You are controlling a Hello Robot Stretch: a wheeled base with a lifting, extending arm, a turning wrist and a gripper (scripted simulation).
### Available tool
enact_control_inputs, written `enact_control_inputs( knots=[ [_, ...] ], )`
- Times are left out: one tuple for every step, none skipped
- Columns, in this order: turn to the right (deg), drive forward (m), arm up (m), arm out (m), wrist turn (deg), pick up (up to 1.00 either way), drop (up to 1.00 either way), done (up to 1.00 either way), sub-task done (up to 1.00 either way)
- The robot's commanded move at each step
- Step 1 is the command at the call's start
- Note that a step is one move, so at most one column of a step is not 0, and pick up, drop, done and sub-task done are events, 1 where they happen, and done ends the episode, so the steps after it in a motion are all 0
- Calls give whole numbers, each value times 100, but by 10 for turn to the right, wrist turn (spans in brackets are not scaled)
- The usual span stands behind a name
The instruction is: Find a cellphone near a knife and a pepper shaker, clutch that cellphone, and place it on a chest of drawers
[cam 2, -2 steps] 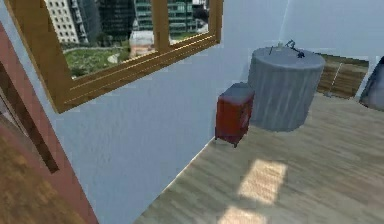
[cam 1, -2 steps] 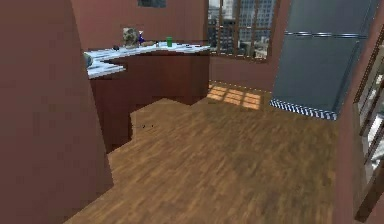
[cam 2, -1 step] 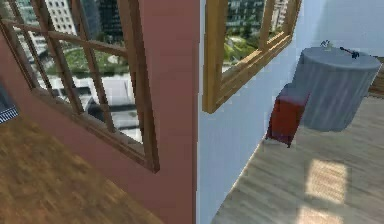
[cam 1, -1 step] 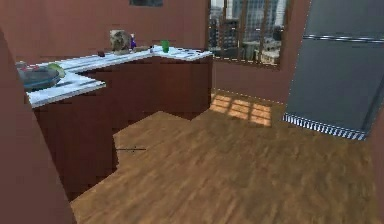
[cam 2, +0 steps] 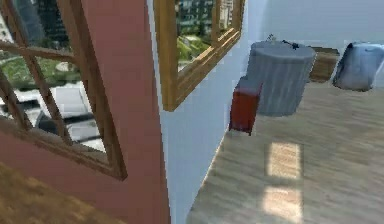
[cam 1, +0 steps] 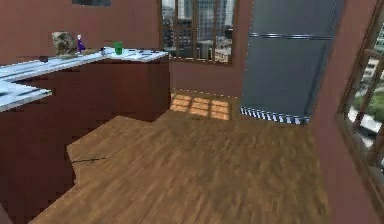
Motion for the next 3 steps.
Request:
enact_control_inputs(
  knots=[
    [0,100,0,0,0,0,0,0,0],
    [0,100,0,0,0,0,0,0,0],
    [0,25,0,0,0,0,0,0,0]
  ],
)
